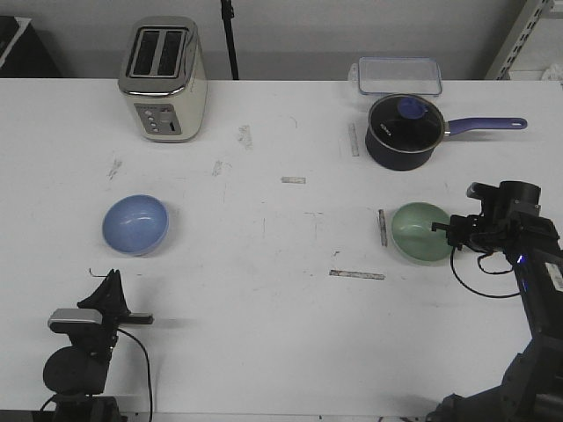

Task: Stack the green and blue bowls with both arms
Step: 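Grasp the green bowl rim with the right gripper, then slide the green bowl with the right gripper toward the table center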

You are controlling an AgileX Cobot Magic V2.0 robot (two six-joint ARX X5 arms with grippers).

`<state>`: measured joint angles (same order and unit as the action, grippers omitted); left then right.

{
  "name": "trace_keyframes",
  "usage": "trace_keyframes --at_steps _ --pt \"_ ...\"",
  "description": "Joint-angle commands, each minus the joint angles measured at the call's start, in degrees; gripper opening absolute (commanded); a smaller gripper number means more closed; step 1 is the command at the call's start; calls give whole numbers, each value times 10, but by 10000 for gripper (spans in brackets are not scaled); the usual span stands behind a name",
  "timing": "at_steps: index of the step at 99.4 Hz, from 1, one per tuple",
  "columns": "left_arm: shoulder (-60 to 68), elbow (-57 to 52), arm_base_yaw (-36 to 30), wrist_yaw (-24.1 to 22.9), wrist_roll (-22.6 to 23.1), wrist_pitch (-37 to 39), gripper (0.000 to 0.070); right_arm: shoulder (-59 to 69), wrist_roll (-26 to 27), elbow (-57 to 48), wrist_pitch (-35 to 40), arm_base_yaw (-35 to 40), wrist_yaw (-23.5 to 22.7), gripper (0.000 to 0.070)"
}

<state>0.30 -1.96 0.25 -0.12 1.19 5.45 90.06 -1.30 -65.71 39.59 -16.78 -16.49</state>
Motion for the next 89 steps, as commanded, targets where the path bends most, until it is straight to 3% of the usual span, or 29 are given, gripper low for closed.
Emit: trace_keyframes --at_steps 1,22,41,42,65,76,89 --pt "-1 12 1 -1 7 6 2 12 -5 -2 -3 0 -1 9" --pt "-1 12 1 -1 7 6 2 11 3 -3 -2 0 -4 9" --pt "-1 12 1 -1 7 6 2 -18 22 -21 3 0 -46 9" --pt "-1 12 1 -1 7 6 2 -49 61 -34 2 9 -67 9" --pt "-1 12 1 -1 7 6 2 -71 117 -34 1 92 -66 9" --pt "-1 12 1 -1 7 6 2 -69 162 -34 -5 163 -37 9" --pt "-1 12 1 -1 7 6 2 -56 235 -33 -25 260 41 9"
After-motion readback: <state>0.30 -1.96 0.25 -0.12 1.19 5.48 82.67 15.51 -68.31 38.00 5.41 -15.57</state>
